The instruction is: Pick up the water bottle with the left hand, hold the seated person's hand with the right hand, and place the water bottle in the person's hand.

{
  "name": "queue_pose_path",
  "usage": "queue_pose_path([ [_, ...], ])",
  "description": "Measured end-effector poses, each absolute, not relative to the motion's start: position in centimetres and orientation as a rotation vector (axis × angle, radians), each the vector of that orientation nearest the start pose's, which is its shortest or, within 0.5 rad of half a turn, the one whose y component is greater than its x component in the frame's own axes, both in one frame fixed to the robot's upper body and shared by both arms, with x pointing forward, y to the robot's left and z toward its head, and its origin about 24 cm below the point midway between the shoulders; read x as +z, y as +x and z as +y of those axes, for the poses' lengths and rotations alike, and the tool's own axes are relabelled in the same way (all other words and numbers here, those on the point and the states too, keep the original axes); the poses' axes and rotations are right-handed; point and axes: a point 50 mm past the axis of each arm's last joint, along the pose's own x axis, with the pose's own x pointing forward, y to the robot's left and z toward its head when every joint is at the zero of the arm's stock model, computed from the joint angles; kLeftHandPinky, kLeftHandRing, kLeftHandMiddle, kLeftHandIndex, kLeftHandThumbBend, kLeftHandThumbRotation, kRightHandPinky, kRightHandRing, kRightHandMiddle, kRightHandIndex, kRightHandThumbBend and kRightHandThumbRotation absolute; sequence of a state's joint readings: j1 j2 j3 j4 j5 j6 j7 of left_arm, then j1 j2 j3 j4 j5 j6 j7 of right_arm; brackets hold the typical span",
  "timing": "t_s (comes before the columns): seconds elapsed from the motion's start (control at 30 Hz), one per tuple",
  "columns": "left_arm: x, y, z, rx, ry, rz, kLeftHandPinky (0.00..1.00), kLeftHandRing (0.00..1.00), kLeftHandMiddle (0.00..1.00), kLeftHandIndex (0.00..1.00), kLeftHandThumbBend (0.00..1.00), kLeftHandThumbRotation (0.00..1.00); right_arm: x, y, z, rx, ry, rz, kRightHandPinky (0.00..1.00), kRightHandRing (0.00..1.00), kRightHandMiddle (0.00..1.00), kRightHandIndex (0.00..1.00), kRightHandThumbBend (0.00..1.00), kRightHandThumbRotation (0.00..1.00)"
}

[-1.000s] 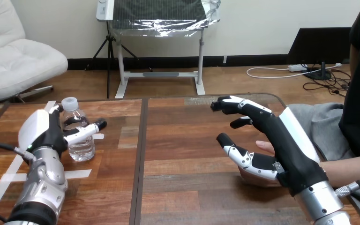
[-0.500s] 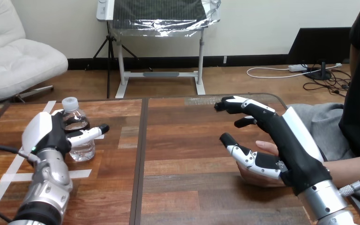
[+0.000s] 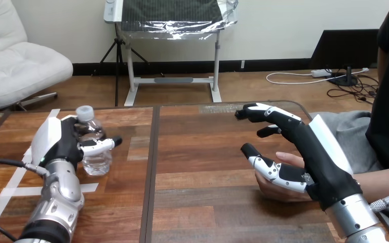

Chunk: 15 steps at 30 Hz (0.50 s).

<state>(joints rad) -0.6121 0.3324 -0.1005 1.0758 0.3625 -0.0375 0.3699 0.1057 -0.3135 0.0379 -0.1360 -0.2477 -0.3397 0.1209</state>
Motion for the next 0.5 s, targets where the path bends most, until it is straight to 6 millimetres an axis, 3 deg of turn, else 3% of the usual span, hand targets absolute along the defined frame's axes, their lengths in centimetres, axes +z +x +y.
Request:
queue_pose_path([
  [0.5,1.28,33.40,23.67,0.343,0.799,0.200,0.42,0.44,0.46,0.53,0.60,0.00,7.93,22.46,-17.65,0.247,-0.556,-0.322,0.68,0.80,0.83,0.72,0.41,0.00],
])
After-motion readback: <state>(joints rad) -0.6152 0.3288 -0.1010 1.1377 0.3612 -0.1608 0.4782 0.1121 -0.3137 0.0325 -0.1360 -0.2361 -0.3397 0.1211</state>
